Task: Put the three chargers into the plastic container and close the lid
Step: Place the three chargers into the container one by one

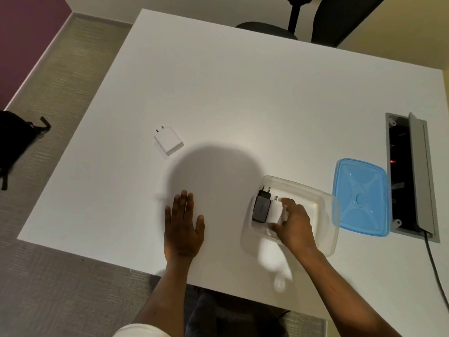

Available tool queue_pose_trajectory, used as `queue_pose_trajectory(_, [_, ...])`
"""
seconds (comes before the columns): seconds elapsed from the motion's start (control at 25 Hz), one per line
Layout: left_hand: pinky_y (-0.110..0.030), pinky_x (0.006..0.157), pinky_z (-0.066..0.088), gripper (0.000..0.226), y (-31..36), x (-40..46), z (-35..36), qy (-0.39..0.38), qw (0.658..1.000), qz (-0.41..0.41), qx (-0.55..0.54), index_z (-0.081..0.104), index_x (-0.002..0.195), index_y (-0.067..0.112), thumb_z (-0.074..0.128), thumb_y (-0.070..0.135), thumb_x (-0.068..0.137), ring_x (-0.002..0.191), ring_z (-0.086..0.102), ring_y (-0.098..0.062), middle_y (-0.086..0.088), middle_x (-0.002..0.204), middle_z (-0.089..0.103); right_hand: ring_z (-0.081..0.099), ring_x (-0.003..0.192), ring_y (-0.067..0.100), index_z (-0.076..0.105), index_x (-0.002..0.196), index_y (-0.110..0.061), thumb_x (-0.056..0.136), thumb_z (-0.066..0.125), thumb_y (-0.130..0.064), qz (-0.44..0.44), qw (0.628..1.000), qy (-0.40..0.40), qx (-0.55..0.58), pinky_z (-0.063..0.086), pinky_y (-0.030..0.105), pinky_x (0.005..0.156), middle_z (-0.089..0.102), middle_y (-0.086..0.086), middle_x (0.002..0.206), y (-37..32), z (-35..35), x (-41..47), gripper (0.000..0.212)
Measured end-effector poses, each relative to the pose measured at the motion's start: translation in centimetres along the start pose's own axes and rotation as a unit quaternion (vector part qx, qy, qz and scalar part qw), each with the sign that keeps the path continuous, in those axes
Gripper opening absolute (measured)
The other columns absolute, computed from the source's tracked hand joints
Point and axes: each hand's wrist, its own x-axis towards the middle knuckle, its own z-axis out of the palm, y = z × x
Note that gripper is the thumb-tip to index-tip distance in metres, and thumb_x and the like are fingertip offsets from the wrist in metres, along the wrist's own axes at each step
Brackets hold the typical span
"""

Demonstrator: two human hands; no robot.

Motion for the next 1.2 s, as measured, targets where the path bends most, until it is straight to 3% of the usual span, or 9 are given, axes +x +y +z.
queue_pose_trajectory(0.2, [-0.049, 0.123, 0.018, 0.066, 0.1, -0.1, -0.1, 0.0, 1.0, 0.002, 0.0, 0.021, 0.155, 0.015, 0.032, 0.041, 0.095, 0.151, 0.019, -0.022, -0.005, 0.163, 0.02, 0.058, 0.108, 0.029, 0.045, 0.136, -0.017, 0.072, 0.082, -0.019, -0.007, 1.0, 0.021, -0.01, 0.042, 0.029, 0.08, 0.051, 0.009, 0.124, -0.7, -0.9, -0.6, 0.075])
queue_pose_trajectory(0.28, [-0.049, 0.124, 0.016, 0.068, 0.1, -0.1, -0.1, 0.0, 1.0, -0.013, 0.004, 0.018, 0.156, 0.015, 0.032, 0.043, 0.095, 0.152, 0.017, -0.022, -0.005, 0.164, 0.018, 0.063, 0.1, 0.026, 0.047, 0.135, -0.019, 0.076, 0.079, -0.017, -0.044, 0.997, 0.065, -0.001, 0.049, 0.032, 0.079, 0.054, 0.007, 0.122, -2.2, -1.5, -1.1, 0.067])
queue_pose_trajectory(0.4, [-0.048, 0.125, 0.011, 0.072, 0.2, 0.2, -0.5, 0.009, 0.994, -0.106, -0.004, 0.009, 0.157, 0.014, 0.029, 0.047, 0.096, 0.153, 0.01, -0.023, -0.005, 0.166, 0.011, 0.061, 0.084, 0.018, 0.053, 0.129, -0.02, 0.081, 0.073, -0.014, -0.11, 0.989, 0.094, 0.037, 0.053, 0.031, 0.078, 0.058, 0.002, 0.113, -6.8, -2.3, -0.8, 0.052])
queue_pose_trajectory(0.56, [-0.05, 0.125, 0.012, 0.072, 0.2, 0.2, -0.5, 0.008, 0.993, -0.114, 0.004, 0.003, 0.157, 0.015, 0.028, 0.048, 0.098, 0.154, 0.006, -0.024, -0.006, 0.167, 0.007, 0.059, 0.081, 0.017, 0.052, 0.128, -0.018, 0.082, 0.07, -0.014, -0.204, 0.978, 0.036, 0.04, 0.051, 0.031, 0.078, 0.058, 0.001, 0.11, -13.5, -1.1, 3.2, 0.05])
queue_pose_trajectory(0.76, [-0.05, 0.124, 0.014, 0.072, 0.2, 0.3, -0.4, 0.01, 0.992, -0.123, 0.006, 0.003, 0.157, 0.017, 0.029, 0.05, 0.098, 0.154, 0.004, -0.023, -0.004, 0.167, 0.006, 0.058, 0.109, 0.029, 0.042, 0.137, -0.016, 0.081, 0.071, -0.023, -0.283, 0.95, -0.086, -0.104, 0.047, 0.038, 0.087, 0.055, 0.013, 0.124, -21.9, 3.4, 11.4, 0.064])
queue_pose_trajectory(1.0, [-0.05, 0.124, 0.015, 0.073, 0.1, 0.5, -0.6, -0.006, 0.991, -0.132, 0.011, 0.006, 0.157, 0.016, 0.029, 0.052, 0.098, 0.154, 0.005, -0.022, -0.003, 0.166, 0.008, 0.052, 0.116, 0.035, 0.027, 0.148, -0.027, 0.082, 0.068, -0.039, -0.393, 0.857, -0.171, -0.287, 0.049, 0.043, 0.084, 0.046, 0.013, 0.134, -28.6, 8.3, 15.1, 0.078])
queue_pose_trajectory(1.2, [-0.047, 0.125, 0.012, 0.073, 0.2, 0.4, -0.7, -0.008, 0.989, -0.146, -0.018, 0.004, 0.157, 0.022, 0.027, 0.056, 0.097, 0.154, 0.004, -0.017, 0.005, 0.166, 0.008, 0.045, 0.124, 0.039, 0.025, 0.146, -0.024, 0.078, 0.064, -0.054, -0.302, 0.909, -0.148, -0.246, 0.044, 0.047, 0.089, 0.041, 0.013, 0.141, -29.6, 11.5, 14.6, 0.084])
